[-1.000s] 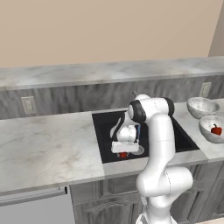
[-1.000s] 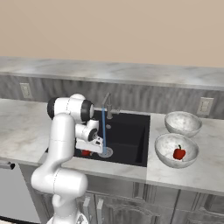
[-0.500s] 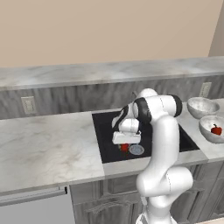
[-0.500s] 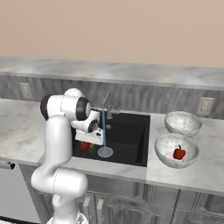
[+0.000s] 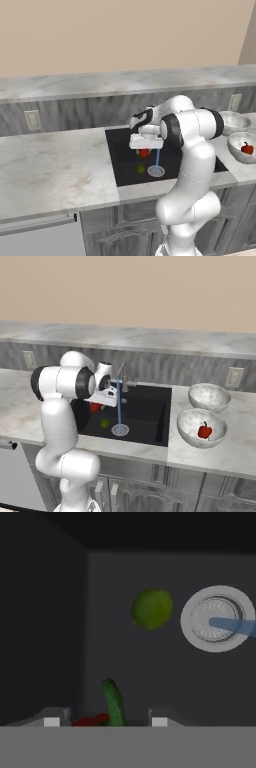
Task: Pick the bell peppers from the sink and place them in one bowl. Place the lime in the other bowl. Then turn off the sink faucet.
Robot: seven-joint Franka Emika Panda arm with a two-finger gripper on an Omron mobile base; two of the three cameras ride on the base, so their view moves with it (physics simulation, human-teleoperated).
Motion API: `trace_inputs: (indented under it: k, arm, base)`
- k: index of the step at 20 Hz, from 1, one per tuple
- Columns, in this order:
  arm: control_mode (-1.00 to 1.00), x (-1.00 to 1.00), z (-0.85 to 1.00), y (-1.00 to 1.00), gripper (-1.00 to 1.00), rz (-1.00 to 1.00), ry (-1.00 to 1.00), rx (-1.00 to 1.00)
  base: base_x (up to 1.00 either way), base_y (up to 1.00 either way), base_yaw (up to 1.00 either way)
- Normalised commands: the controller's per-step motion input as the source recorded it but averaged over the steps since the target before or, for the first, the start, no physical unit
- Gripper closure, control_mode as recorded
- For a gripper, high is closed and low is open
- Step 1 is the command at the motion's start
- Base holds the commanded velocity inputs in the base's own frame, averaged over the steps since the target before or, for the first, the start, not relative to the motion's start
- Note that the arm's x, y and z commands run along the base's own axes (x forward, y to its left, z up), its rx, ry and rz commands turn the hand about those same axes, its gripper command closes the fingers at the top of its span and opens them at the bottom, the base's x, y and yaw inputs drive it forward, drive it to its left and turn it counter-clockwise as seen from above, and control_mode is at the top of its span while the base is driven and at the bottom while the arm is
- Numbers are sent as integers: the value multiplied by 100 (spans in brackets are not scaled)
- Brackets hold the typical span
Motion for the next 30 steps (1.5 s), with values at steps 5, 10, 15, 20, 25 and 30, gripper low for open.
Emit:
trace_inputs:
  k: [5,10,15,20,25,30]
  arm:
    - [-100,-14,100,0,100,0,0,0]
    - [-100,-53,97,0,100,0,-1,0]
    - [-100,-60,81,0,100,0,-1,-1]
    - [-100,-49,75,-1,100,0,-1,-2]
    - [-100,-53,32,-22,100,-3,-9,-2]
    - [-100,-30,3,-52,100,-15,-11,-3]
  base:
    - [0,0,0]
    - [0,0,0]
    - [0,0,0]
    - [0,0,0]
    - [0,0,0]
    - [0,0,0]
